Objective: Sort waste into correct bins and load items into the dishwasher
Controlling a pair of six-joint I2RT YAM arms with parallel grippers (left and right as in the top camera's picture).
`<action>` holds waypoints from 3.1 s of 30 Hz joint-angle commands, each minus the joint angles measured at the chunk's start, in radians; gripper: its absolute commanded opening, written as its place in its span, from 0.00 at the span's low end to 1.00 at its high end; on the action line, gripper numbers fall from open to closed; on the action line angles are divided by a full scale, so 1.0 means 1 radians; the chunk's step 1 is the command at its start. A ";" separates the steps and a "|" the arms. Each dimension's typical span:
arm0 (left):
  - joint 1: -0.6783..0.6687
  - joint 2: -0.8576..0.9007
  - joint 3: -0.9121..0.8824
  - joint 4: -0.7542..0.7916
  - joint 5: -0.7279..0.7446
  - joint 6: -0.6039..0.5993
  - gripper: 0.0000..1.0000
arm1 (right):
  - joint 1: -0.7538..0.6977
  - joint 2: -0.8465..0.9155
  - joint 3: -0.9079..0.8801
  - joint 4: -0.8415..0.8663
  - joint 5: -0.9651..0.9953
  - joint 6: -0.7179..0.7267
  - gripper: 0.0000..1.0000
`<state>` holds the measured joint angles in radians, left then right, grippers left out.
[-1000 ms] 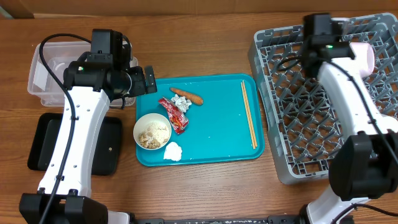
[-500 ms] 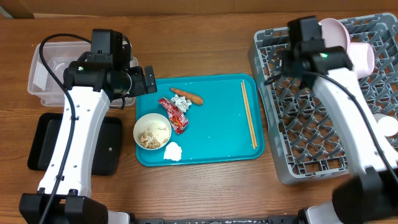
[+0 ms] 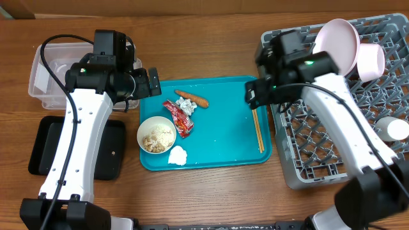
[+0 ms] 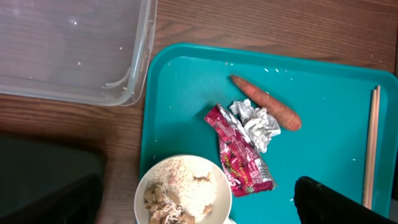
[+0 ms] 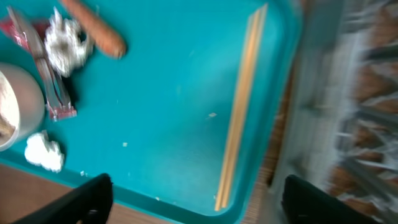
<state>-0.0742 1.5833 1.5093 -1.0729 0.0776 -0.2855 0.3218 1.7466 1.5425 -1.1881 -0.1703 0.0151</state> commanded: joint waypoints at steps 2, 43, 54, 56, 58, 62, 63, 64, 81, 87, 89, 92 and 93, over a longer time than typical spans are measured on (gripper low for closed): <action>0.003 -0.022 0.003 -0.004 0.001 -0.007 1.00 | 0.029 0.092 -0.053 0.018 -0.060 -0.011 0.77; 0.003 -0.022 0.003 -0.016 0.001 -0.011 1.00 | 0.037 0.208 -0.303 0.234 -0.060 0.076 0.04; 0.003 -0.022 0.003 -0.014 0.001 -0.010 1.00 | 0.031 -0.012 -0.107 0.099 -0.040 0.056 0.04; 0.003 -0.022 0.003 -0.014 0.001 -0.011 1.00 | 0.022 -0.059 -0.053 0.072 -0.012 0.049 0.04; 0.003 -0.022 0.003 -0.014 0.001 -0.010 1.00 | 0.001 -0.109 0.009 0.038 0.041 0.014 0.04; 0.003 -0.022 0.003 -0.014 0.001 -0.011 1.00 | -0.034 -0.135 0.031 0.014 0.079 0.011 0.06; 0.003 -0.022 0.003 -0.014 0.001 -0.011 1.00 | -0.037 -0.127 0.028 -0.001 0.067 0.011 0.08; 0.003 -0.022 0.003 -0.013 0.001 -0.011 1.00 | -0.037 -0.117 0.027 -0.018 0.052 0.011 0.10; 0.003 -0.022 0.003 -0.008 0.002 -0.011 1.00 | 0.121 0.173 -0.198 0.193 0.081 0.359 0.42; 0.003 -0.022 0.003 -0.008 0.014 -0.010 1.00 | 0.121 0.239 -0.203 0.215 0.117 0.382 0.43; 0.003 -0.022 0.003 -0.008 0.028 -0.011 1.00 | 0.121 0.259 -0.203 0.219 0.116 0.382 0.43; 0.003 -0.022 0.003 -0.008 0.031 -0.011 1.00 | 0.122 0.285 -0.203 0.218 0.116 0.383 0.43; 0.003 -0.022 0.003 -0.008 0.031 -0.011 1.00 | 0.121 0.296 -0.203 0.219 0.116 0.383 0.35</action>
<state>-0.0742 1.5833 1.5093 -1.0813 0.0917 -0.2859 0.4412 2.0071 1.3472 -0.9726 -0.0685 0.3851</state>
